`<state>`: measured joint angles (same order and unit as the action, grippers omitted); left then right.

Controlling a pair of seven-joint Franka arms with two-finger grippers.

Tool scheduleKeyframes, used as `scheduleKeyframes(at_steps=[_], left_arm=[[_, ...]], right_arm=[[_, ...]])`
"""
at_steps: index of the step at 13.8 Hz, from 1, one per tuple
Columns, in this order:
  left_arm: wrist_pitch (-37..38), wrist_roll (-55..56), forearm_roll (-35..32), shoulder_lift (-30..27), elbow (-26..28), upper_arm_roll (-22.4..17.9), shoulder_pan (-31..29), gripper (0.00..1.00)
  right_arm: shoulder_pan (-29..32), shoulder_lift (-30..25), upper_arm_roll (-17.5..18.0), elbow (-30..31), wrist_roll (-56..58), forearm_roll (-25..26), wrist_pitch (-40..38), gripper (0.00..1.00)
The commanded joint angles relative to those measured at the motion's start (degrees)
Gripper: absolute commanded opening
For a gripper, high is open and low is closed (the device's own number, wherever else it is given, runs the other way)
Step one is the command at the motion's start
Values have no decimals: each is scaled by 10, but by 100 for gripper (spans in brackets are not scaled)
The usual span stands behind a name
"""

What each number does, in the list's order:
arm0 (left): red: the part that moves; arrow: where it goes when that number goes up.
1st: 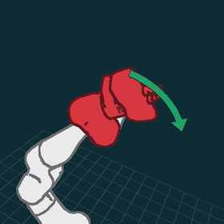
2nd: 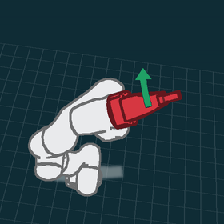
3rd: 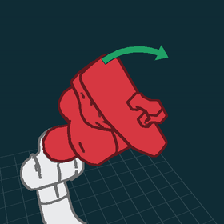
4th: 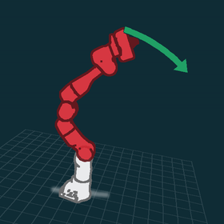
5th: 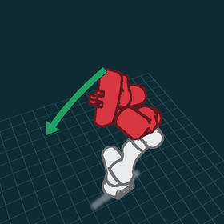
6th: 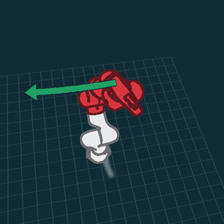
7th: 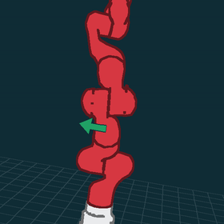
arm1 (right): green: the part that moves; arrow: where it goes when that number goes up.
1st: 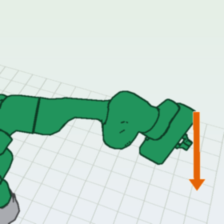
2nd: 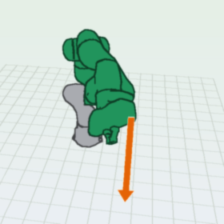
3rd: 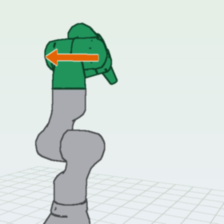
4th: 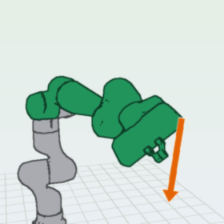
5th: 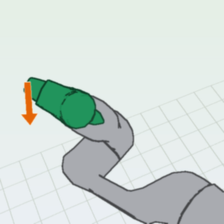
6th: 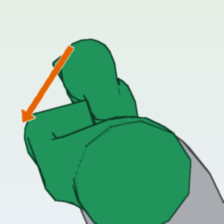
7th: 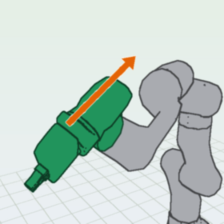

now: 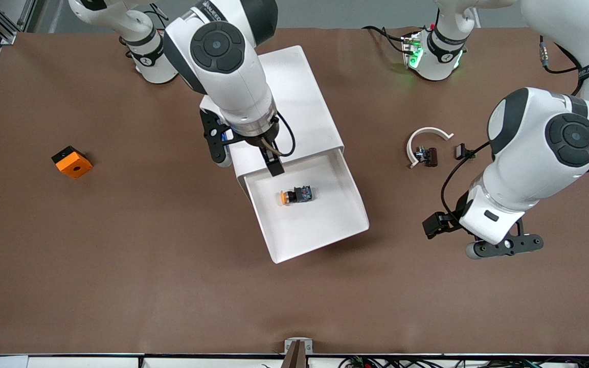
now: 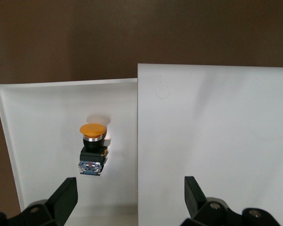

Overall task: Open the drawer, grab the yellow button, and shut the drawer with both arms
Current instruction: 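Lower the right gripper into the drawer toward the orange button, then close the right gripper on the orange push button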

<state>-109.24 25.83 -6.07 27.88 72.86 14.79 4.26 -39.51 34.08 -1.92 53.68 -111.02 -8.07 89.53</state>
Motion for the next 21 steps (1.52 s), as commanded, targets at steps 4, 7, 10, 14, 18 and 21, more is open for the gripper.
scheduleKeyframes(at_steps=[4, 7, 10, 14, 18, 21], left_arm=[[-7, 7, -12, -3, 4, -2, 2, 100], [-7, 7, -13, -3, 4, -2, 2, 100], [-7, 7, -13, -3, 4, -2, 3, 100], [-7, 7, -14, -3, 4, -2, 3, 100], [-7, 7, -14, -2, 5, -2, 2, 100], [-7, 6, -14, -2, 5, -2, 2, 100]], right_arm=[[-4, 1, 1, -4, -112, 2, 65, 100], [-7, 23, 0, -15, -74, 5, 100, 100], [-14, 70, 1, -45, -33, 57, 109, 100], [-3, 106, -2, -56, -8, 61, 170, 100], [-3, 136, -4, -72, 19, 61, 173, 100], [-10, 164, 9, -72, 17, 59, 173, 100]])
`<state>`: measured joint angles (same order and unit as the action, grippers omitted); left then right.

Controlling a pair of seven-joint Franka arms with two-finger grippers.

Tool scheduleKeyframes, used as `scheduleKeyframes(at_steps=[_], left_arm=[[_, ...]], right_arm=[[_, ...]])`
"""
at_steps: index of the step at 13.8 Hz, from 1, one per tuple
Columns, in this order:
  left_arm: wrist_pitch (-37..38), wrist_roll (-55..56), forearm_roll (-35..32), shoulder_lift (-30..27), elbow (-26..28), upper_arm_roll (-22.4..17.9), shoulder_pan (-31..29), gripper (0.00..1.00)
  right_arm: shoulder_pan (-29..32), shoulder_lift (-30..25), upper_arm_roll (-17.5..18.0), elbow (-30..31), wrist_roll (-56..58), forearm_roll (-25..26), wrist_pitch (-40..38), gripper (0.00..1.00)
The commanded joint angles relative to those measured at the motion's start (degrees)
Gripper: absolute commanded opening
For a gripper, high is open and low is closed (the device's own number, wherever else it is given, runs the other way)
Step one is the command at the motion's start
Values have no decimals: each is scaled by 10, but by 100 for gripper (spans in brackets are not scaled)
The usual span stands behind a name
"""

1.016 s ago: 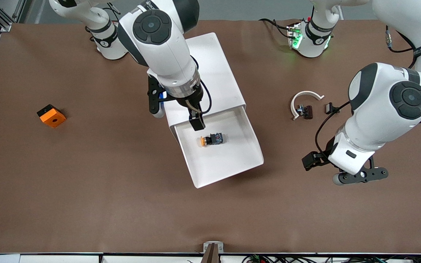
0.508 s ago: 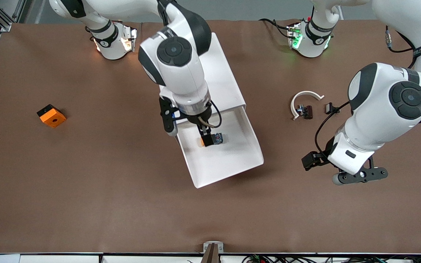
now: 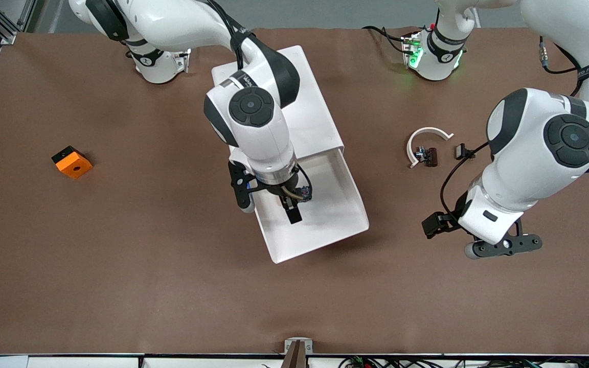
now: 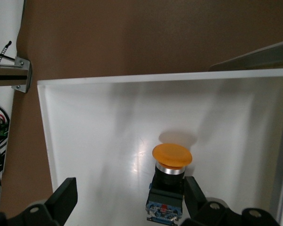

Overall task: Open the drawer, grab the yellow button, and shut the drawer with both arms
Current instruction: 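Close the right gripper on the orange push button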

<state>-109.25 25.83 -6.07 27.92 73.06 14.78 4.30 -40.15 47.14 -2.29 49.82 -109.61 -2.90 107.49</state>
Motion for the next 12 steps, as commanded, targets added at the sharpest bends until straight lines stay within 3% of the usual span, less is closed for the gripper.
scheduleKeyframes(at_steps=[1, 7, 8, 9, 10, 12], left_arm=[[-7, 6, -14, -1, 3, -2, 2, 100], [-7, 7, -13, 0, 3, -2, 2, 100], [-7, 7, -14, 0, 3, -2, 2, 100], [-7, 6, -14, 0, 2, -2, 2, 100], [-7, 7, -13, 0, 2, -2, 2, 100], [-7, 7, -14, 0, 3, -2, 2, 100]], right_arm=[[-5, 39, 16, -33, 3, 7, -6, 100], [-5, 53, 35, -32, 1, 1, 2, 98], [1, 53, 40, -32, 0, 0, 2, 76], [5, 53, 43, -32, 0, 0, 2, 60], [10, 52, 45, -33, 1, -1, 2, 55], [27, 52, 58, -33, 0, -1, 2, 55]])
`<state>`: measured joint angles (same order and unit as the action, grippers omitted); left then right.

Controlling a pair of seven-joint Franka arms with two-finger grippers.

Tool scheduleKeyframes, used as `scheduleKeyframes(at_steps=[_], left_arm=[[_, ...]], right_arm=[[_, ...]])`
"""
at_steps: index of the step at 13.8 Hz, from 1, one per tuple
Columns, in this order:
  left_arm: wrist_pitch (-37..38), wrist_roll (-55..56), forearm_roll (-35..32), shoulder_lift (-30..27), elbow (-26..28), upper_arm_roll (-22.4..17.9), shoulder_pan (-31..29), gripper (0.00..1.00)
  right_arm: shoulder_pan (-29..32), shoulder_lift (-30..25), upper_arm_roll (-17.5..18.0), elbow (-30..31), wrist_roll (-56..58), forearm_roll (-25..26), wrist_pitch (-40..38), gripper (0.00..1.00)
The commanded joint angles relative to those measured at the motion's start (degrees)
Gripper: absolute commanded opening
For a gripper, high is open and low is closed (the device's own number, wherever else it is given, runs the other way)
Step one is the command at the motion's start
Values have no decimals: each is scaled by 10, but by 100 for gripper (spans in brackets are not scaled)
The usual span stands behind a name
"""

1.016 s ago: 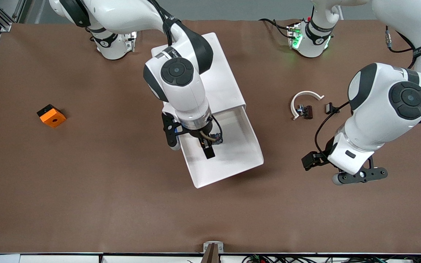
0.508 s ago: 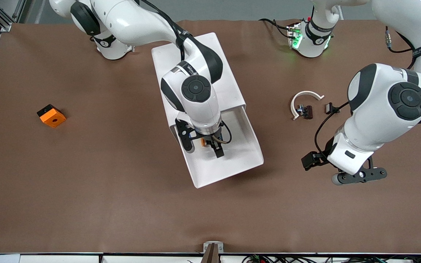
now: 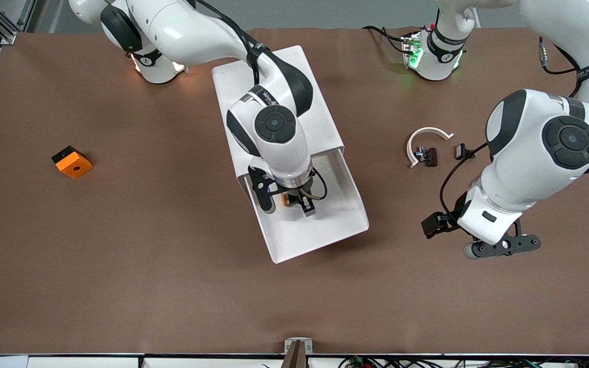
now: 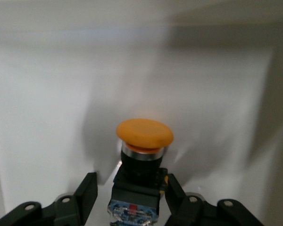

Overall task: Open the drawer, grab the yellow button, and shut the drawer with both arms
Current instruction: 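Close the right gripper on the orange push button, then lift the button with the right gripper while the left gripper approaches the drawer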

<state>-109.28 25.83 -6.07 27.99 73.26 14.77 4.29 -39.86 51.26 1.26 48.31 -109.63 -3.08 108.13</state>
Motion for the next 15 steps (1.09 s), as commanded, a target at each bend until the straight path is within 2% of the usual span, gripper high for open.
scheduleKeyframes(at_steps=[1, 3, 4, 5, 8, 10, 12, 15], left_arm=[[-7, 7, -14, 0, 0, -2, 2, 100], [-7, 7, -14, 0, 1, -2, 2, 100], [-7, 7, -14, 0, 0, -2, 2, 100], [-7, 6, -14, 0, 0, -2, 2, 100], [-7, 5, -14, -1, 1, -2, 2, 100], [-7, 6, -13, -1, 0, -2, 2, 100], [-7, 6, -13, -1, 0, -2, 2, 100], [-25, 6, -12, 5, 0, -1, 2, 100]], right_arm=[[31, 9, 25, -18, 0, 1, -6, 55], [37, 8, 26, -18, 0, 1, -6, 54], [37, 8, 26, -18, 0, 2, -6, 34], [38, 8, 26, -19, 0, 2, -5, 0], [38, -1, 27, -23, -30, -16, -5, 0], [38, -2, 27, -51, -70, -28, -1, 0], [37, -5, 30, -64, -135, -34, 31, 0], [55, -40, 37, -72, -146, -95, 28, 0]])
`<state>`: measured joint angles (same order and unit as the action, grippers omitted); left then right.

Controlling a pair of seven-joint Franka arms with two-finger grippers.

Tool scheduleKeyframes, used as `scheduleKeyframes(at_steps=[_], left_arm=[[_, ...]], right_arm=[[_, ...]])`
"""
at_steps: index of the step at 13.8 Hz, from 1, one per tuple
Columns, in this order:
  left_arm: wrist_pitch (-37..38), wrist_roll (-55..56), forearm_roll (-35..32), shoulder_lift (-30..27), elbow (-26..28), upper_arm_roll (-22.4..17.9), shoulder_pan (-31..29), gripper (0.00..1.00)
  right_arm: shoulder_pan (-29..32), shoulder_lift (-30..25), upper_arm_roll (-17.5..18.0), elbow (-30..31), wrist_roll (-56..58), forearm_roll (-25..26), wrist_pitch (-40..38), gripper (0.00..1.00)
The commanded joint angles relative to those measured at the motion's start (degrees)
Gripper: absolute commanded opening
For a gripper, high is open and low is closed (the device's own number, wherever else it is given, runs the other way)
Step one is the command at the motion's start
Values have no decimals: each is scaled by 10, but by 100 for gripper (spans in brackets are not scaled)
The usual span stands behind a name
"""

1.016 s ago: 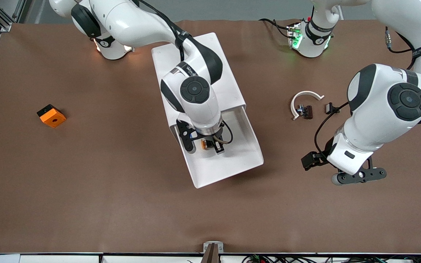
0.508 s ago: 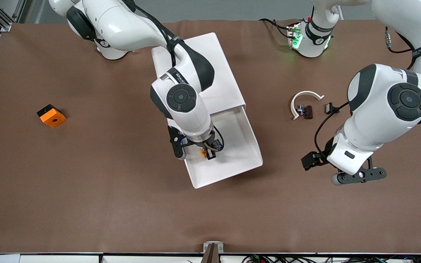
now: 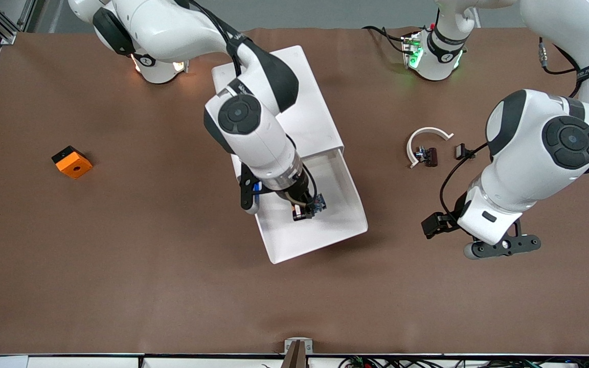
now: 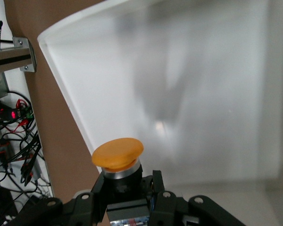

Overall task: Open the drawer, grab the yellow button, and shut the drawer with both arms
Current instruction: 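Lift the button with the right gripper while the left gripper approaches the drawer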

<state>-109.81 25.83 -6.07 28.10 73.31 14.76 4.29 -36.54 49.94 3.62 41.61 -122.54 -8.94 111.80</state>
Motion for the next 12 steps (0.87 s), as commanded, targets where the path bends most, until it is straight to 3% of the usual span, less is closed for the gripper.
scheduleKeyframes(at_steps=[1, 7, 10, 11, 12], left_arm=[[-25, 6, -12, 6, 0, -1, 3, 100], [-128, 10, -4, 57, 0, 4, 20, 100], [-207, 82, -5, 96, -1, 3, 48, 100], [-230, 105, -6, 106, -1, 3, 55, 93], [-243, 119, -6, 113, -1, 3, 61, 79]], right_arm=[[33, -42, 14, -4, -10, -55, -27, 0], [82, -166, 31, 5, 386, -60, -327, 0], [113, -218, 26, 30, 586, -57, -432, 0], [128, -247, 25, 68, 637, -55, -442, 0], [144, -280, 25, 125, 674, -53, -435, 0]])
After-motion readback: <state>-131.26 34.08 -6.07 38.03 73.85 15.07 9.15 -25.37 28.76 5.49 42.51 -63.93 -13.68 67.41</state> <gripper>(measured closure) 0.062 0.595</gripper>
